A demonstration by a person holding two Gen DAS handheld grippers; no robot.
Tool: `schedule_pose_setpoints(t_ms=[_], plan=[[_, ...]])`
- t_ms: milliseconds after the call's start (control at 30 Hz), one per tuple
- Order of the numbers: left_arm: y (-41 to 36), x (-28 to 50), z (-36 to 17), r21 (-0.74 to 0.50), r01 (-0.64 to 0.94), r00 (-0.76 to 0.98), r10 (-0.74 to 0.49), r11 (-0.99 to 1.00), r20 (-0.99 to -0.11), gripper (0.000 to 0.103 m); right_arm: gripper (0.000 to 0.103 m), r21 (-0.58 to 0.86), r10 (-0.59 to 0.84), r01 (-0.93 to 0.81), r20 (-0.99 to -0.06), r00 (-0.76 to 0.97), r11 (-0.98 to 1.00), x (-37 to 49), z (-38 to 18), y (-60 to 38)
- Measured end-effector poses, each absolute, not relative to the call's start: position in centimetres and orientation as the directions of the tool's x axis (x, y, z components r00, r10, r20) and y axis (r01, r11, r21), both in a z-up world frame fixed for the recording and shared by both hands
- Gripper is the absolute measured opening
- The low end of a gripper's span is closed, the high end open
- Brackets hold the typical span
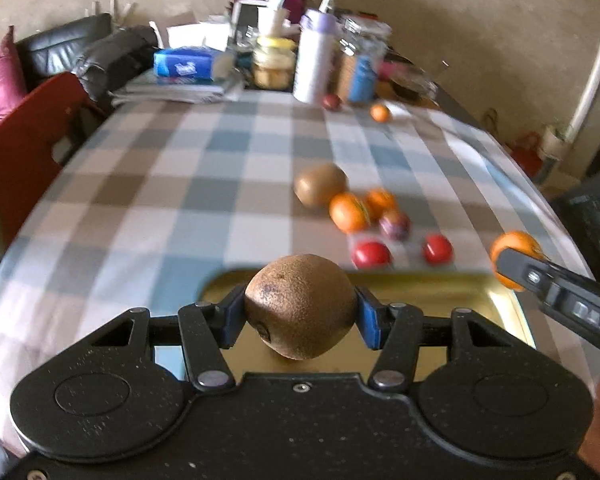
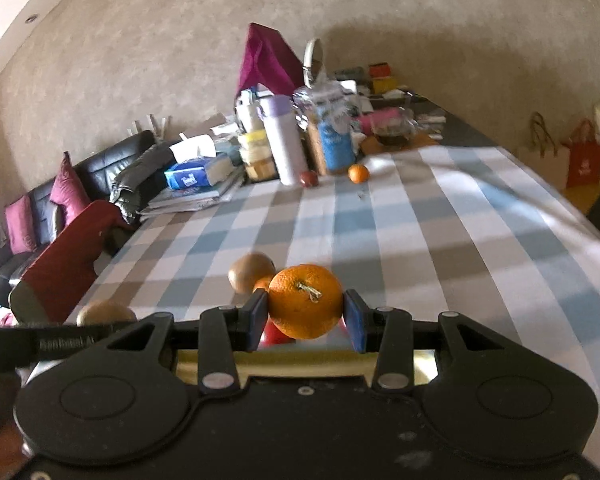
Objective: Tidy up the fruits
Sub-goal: 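Carry kiwi and orange over the tray and open both tools to release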
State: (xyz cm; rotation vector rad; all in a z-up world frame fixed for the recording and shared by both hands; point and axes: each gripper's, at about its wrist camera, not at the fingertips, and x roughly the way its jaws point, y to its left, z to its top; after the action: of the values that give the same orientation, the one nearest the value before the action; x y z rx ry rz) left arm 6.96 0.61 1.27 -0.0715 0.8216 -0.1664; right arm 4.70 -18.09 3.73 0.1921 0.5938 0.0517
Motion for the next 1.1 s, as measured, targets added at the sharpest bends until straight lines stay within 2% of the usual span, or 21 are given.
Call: schedule_pose_setpoints(t_ms=[300, 467, 800, 900, 1000, 1100], plan=[[-2.2, 4.2, -2.0, -0.11, 0.181, 0.58, -0.196, 0.977, -0.791, 0.06, 0.043, 0.146, 0.005, 0.112, -0.628, 0.778, 0.983, 0.4, 0.4, -18.0], [-3.2, 3.7, -2.0, -0.055, 0.181, 0.601, -0.155, 0.982, -0.784, 0.06, 0.043, 0.104, -0.024, 0.126, -0.673, 0.739, 0.987, -0.1, -0.8, -18.0], [-4.2, 3.3, -2.0, -0.011, 0.164, 0.613, -0.111, 0.986, -0.782, 0.061, 0.043, 0.083, -0.031, 0.121, -0.688, 0.725, 0.989, 0.2, -1.2, -17.9], [-4.4, 3.0, -1.0, 0.029, 0.146, 0.655, -0.074, 0.989, -0.752, 0.063, 0.043, 0.072, -0.031, 0.113, -0.699, 0.715, 0.991, 0.2, -1.3, -17.7], [-4.3, 3.0, -0.4, 0.042, 0.135, 0.671, -0.06, 0.99, -0.739, 0.074, 0.044, 0.087, -0.009, 0.102, -0.718, 0.696, 0.991, 0.3, -1.4, -17.8], [-3.9, 3.3, -0.3, 0.019, 0.124, 0.657, -0.067, 0.992, -0.751, 0.075, 0.044, 0.107, 0.007, 0.102, -0.726, 0.688, 0.989, 0.2, -1.4, -17.9]])
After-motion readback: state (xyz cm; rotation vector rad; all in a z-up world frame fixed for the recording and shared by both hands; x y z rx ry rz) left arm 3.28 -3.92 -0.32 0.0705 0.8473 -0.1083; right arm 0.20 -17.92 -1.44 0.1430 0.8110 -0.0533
